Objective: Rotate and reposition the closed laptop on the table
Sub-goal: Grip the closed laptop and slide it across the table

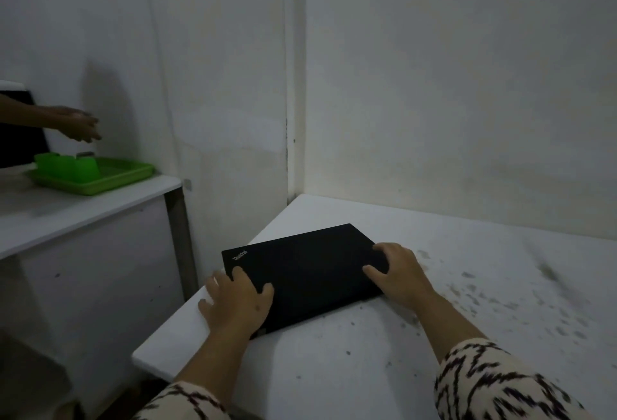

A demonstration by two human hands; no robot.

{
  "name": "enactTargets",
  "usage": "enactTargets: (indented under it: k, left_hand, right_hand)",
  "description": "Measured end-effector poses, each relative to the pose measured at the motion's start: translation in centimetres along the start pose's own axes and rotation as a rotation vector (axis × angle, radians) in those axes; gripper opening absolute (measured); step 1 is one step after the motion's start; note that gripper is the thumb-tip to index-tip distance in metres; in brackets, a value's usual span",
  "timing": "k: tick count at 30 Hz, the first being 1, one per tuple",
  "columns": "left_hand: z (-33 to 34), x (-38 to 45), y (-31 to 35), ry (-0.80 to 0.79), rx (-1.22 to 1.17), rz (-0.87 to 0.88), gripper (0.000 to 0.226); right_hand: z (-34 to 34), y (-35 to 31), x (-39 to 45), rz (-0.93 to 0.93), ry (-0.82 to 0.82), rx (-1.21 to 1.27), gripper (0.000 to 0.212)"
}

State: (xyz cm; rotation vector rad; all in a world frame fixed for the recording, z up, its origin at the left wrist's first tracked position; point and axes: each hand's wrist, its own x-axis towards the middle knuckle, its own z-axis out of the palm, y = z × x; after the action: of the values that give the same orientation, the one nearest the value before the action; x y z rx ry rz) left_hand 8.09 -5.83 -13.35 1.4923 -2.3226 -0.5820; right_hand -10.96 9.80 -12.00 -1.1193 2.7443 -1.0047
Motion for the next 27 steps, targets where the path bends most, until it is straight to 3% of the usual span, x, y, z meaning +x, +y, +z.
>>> enactTargets:
  k: [3, 5, 9, 15, 22, 27]
  left_hand:
    - [0.9, 0.9, -0.3, 0.017, -0.046, -0.114, 0.082]
    - [1.3, 1.5, -0.6, 0.034, -0.099, -0.111, 0.081]
    - [1.6, 2.0, -1.0, 0.052, -0.155, -0.068, 0.075]
    - [1.4, 1.6, -0.8, 0.042, -0.235, -0.022, 0.069]
    - [0.8, 1.2, -0.4, -0.023, -0.479, 0.007, 0.085]
    - [0.8, 0.2, 1.6, -0.095, -0.680, 0.060, 0.078]
  right_hand:
    - [1.3, 0.9, 1.1, 0.108, 0.067, 0.054, 0.042]
    - [2.0, 1.2, 1.7, 0.156, 0.077, 0.051, 0.037]
    - [2.8, 1.3, 2.9, 0.234, 0.106, 0.004, 0.048]
    - [2.9, 0.8, 4.4, 0.429, 0.020, -0.034, 0.069]
    - [2.6, 1.6, 4.6, 0.455, 0.064, 0.019, 0.072]
    - [0.8, 3.6, 4.0, 0.500, 0.115, 0.049, 0.071]
